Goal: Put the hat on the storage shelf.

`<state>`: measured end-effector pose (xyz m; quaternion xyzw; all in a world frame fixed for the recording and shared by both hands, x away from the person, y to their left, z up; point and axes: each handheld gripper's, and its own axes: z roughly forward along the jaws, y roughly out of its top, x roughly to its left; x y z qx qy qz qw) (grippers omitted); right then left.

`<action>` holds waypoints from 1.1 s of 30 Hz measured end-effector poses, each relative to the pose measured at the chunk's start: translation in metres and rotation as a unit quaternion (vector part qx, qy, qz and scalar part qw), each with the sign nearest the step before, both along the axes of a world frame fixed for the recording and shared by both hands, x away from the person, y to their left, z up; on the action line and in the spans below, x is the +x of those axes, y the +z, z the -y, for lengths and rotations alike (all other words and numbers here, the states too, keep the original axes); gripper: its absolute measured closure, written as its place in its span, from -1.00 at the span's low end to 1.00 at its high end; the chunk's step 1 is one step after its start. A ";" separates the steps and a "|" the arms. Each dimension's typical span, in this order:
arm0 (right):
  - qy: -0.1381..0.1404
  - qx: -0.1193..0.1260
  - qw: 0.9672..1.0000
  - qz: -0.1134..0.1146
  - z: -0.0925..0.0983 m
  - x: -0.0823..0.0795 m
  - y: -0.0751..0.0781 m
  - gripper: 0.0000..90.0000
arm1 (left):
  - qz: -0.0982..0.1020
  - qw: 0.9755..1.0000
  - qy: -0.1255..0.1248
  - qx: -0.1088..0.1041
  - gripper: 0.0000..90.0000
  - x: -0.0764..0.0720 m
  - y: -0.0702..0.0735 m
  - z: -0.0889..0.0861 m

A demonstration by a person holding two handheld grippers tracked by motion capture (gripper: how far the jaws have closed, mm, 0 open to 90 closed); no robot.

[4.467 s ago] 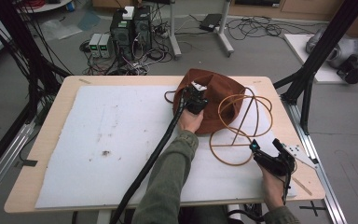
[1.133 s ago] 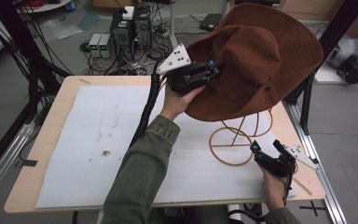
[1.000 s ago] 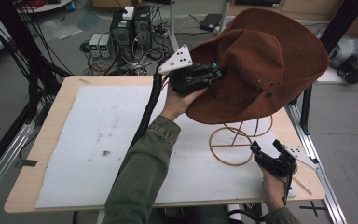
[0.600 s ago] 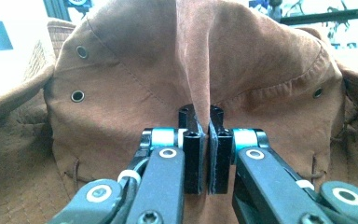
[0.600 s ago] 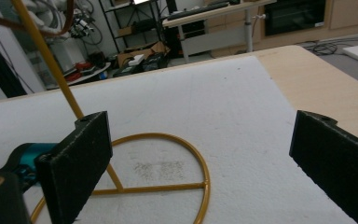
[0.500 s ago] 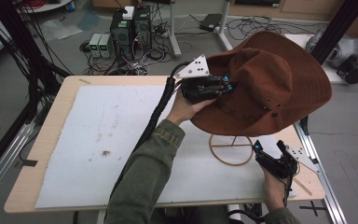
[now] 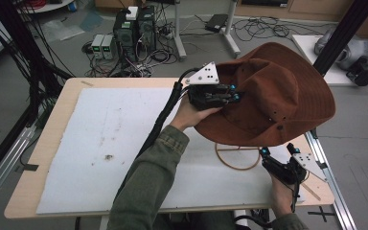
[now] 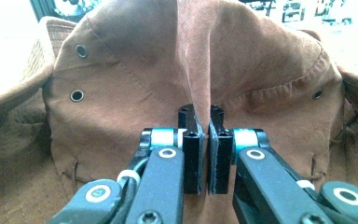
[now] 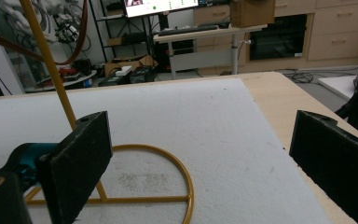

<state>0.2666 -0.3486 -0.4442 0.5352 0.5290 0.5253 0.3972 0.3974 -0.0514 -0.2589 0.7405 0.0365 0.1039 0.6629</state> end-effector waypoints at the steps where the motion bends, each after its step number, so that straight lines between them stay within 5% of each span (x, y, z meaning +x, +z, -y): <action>1: 0.000 0.000 1.000 0.000 0.000 0.000 0.000 -0.89 | 0.000 1.000 0.000 0.000 0.92 0.000 0.000 0.000; 8: 0.003 -0.001 1.000 -0.003 -0.001 0.001 0.000 -0.89 | -0.015 1.000 0.008 0.011 0.90 0.003 -0.003 0.001; 19: 0.004 -0.005 1.000 -0.006 -0.002 0.001 -0.001 -0.89 | 0.001 1.000 0.011 0.026 0.82 0.001 -0.002 0.003; 29: 0.005 -0.004 1.000 -0.007 -0.001 0.001 -0.001 -0.89 | 0.002 1.000 0.011 0.007 0.54 0.000 -0.001 0.005; 33: 0.005 -0.001 1.000 -0.008 -0.001 0.001 -0.001 -0.89 | 0.009 1.000 0.020 -0.002 0.21 -0.001 -0.001 0.005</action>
